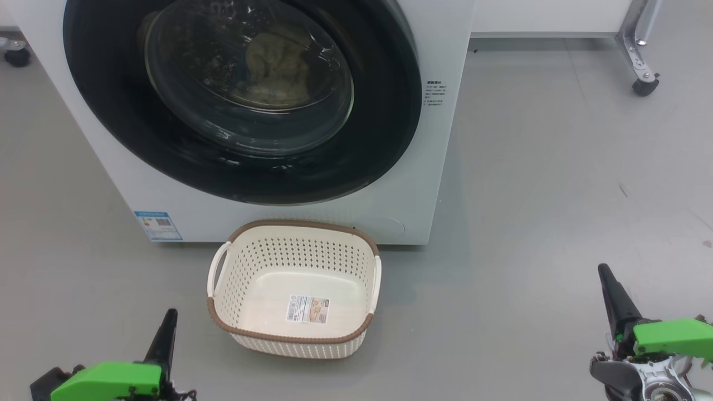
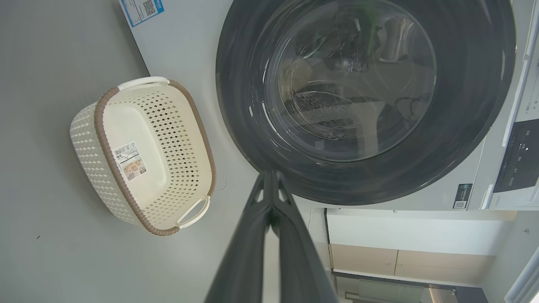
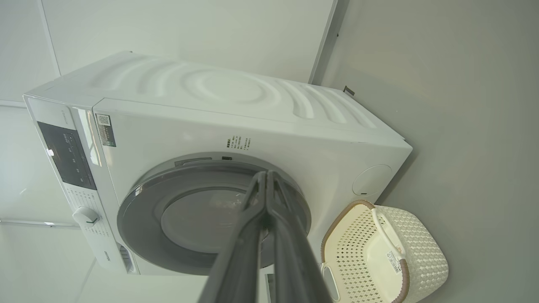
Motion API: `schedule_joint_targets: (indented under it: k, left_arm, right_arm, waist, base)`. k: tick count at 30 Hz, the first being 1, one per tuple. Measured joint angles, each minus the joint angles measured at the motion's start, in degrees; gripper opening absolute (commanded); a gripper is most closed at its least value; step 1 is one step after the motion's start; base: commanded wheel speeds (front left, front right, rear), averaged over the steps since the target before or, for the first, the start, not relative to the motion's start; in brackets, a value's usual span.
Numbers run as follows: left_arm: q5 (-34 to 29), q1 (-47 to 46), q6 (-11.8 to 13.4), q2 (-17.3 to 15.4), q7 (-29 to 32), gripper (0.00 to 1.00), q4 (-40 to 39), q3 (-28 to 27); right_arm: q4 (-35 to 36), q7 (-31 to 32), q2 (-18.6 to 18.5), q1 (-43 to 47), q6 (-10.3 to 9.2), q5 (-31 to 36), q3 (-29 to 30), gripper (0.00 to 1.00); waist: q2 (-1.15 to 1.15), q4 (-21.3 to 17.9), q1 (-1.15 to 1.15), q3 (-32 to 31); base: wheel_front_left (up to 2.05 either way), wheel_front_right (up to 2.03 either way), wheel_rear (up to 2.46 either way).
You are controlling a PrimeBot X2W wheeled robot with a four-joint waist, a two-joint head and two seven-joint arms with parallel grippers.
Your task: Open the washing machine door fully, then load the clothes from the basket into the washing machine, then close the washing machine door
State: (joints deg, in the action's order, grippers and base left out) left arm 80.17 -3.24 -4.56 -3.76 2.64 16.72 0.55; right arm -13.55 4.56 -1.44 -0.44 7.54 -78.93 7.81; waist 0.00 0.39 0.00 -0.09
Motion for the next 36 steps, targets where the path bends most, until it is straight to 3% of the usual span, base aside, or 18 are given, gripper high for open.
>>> schedule_joint_targets:
  k: [19,36]
  left_arm:
    - [11.99,-0.34,-2.48,0.85,2.94,0.0,-0.2,-4.15]
    - [12.38,-0.4,-2.48,0.91,3.0,0.0,-0.2,-4.23]
  right_arm:
    - [-2.48,1.53,-0.21,-2.52,0.0,-12.57,-0.11,0.0]
    - [-2.58,1.59,-0.22,-2.59,0.0,-12.83,-0.12,0.0]
  waist:
    - [0.0,-0.39,0.0,0.11]
    - [0.0,-0.39,0.0,0.11]
  base:
    - [0.0,0.0,0.0]
    - [0.0,0.0,0.0]
